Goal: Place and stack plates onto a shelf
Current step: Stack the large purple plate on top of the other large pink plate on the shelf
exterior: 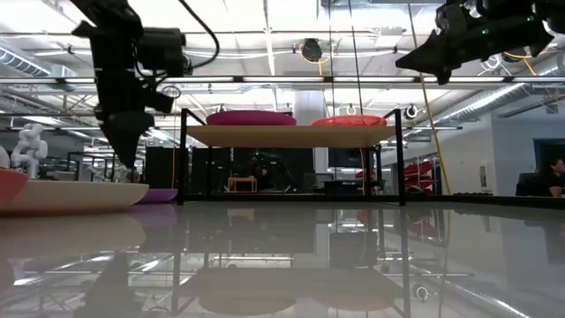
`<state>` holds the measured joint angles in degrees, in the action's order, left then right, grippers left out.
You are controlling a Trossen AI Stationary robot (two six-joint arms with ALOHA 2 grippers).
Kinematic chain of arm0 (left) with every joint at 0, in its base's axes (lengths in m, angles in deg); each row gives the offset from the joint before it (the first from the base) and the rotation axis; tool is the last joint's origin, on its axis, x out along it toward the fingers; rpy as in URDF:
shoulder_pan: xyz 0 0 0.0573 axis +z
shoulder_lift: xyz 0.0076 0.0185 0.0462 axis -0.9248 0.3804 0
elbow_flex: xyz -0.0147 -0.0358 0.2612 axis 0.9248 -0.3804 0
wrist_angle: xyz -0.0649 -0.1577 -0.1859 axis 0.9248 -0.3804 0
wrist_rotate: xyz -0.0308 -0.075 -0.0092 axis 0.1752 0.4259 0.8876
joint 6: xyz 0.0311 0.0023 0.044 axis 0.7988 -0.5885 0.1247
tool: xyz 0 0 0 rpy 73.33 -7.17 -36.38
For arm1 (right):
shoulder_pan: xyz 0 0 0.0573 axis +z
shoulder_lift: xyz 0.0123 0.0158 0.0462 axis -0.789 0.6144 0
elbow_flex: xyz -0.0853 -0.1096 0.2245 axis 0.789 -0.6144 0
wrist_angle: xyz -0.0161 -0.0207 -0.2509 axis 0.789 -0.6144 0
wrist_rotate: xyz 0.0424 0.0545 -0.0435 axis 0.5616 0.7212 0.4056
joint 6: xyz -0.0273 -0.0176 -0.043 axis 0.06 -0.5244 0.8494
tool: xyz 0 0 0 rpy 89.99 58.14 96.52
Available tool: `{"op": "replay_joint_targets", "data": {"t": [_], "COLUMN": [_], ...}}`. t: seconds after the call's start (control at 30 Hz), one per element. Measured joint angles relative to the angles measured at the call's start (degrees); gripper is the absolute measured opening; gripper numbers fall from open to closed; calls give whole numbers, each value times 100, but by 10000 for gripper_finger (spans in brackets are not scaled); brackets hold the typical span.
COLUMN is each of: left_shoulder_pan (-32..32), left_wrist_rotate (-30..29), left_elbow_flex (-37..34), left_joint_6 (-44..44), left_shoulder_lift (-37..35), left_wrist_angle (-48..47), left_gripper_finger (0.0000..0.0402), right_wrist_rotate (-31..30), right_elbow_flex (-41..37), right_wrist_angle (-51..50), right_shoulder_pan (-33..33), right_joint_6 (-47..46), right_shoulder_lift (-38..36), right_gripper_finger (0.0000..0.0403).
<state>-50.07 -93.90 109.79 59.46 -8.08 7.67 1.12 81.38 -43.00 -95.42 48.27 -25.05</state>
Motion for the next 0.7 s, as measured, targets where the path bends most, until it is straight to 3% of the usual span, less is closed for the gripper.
{"op": "replay_joint_targets", "data": {"t": [0.23,0.7], "left_shoulder_pan": [571,1212], "left_wrist_rotate": [13,61], "left_elbow_flex": [0,17], "left_joint_6": [447,980], "left_shoulder_lift": [415,1066], "left_wrist_angle": [171,838], "left_gripper_finger": [215,216], "right_wrist_rotate": [0,-11], "right_elbow_flex": [0,1], "right_wrist_angle": [2,-3], "right_shoulder_pan": [298,520], "right_joint_6": [2,66], "right_shoulder_lift": [0,0], "right_gripper_finger": [20,20]}}
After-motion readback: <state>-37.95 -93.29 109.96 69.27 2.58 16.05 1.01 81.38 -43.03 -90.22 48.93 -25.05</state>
